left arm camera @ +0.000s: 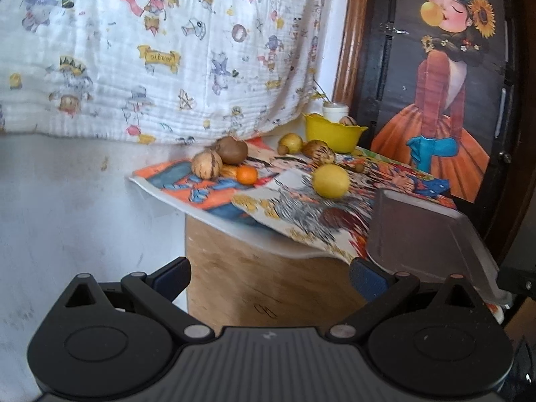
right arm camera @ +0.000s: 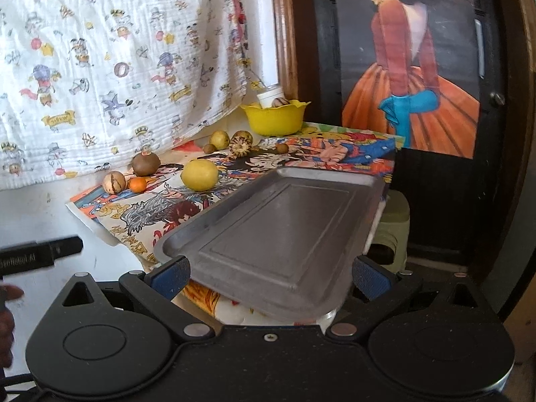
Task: Organize fruits
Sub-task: 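Grasp the yellow lemon with the right tool while the left tool approaches the small orange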
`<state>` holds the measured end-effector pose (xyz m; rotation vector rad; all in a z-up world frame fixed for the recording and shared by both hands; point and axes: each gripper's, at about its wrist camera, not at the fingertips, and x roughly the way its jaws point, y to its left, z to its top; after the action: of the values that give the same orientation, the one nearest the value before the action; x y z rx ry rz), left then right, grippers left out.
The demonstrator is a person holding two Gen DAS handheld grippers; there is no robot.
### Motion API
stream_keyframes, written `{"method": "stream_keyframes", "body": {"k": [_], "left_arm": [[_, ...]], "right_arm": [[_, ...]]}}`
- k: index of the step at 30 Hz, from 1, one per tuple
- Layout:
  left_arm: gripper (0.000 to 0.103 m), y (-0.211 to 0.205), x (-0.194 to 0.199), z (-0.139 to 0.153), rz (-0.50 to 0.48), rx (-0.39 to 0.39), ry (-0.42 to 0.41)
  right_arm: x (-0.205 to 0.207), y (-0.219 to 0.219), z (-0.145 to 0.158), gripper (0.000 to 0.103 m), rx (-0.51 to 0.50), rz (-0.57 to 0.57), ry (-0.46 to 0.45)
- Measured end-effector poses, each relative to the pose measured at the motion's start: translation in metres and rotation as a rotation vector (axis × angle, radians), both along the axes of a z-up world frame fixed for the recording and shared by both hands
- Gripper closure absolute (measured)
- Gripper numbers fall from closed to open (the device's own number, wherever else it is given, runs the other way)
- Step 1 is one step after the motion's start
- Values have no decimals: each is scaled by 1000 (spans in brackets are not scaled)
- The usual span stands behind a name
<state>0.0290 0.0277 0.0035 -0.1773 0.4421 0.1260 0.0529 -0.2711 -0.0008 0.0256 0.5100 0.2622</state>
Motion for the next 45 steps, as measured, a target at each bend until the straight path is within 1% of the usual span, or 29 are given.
{"method": "stream_keyframes", "body": {"k": [3, 9, 14, 19, 21, 23, 27, 30, 34, 39, 43, 45], "left_arm": [[0, 6, 11, 10, 22, -6, 0], [0, 17, 36, 29, 49, -21, 15], [0, 27, 58, 43, 49, -35, 23], [0, 37, 92, 55, 13, -89, 42], [0, 41, 108, 58, -3, -121, 46], [1, 46, 123, 58, 1, -156, 52], [1, 53, 155, 52, 14, -225, 80], [1, 53, 176, 44, 20, -229, 101], [5, 51, 195, 32, 39, -234, 130], [13, 51, 209, 20, 74, -250, 156], [18, 52, 220, 15, 102, -258, 161], [21, 54, 227, 13, 115, -265, 177]], "right_arm": [[14, 5, 8, 0, 8, 30, 11], [40, 18, 29, 0, -12, 120, -33], [74, 33, 45, 0, -74, 241, -66], [111, 46, 53, 0, -133, 324, -91], [127, 50, 52, 0, -154, 353, -93], [141, 55, 45, 0, -177, 386, -92], [167, 66, 25, 1, -231, 458, -61], [183, 73, 9, 2, -247, 490, -29], [197, 85, -4, 6, -256, 534, 6], [210, 101, -11, 10, -282, 591, 23], [227, 111, -12, 16, -272, 605, 39], [235, 117, -14, 19, -272, 609, 50]]}}
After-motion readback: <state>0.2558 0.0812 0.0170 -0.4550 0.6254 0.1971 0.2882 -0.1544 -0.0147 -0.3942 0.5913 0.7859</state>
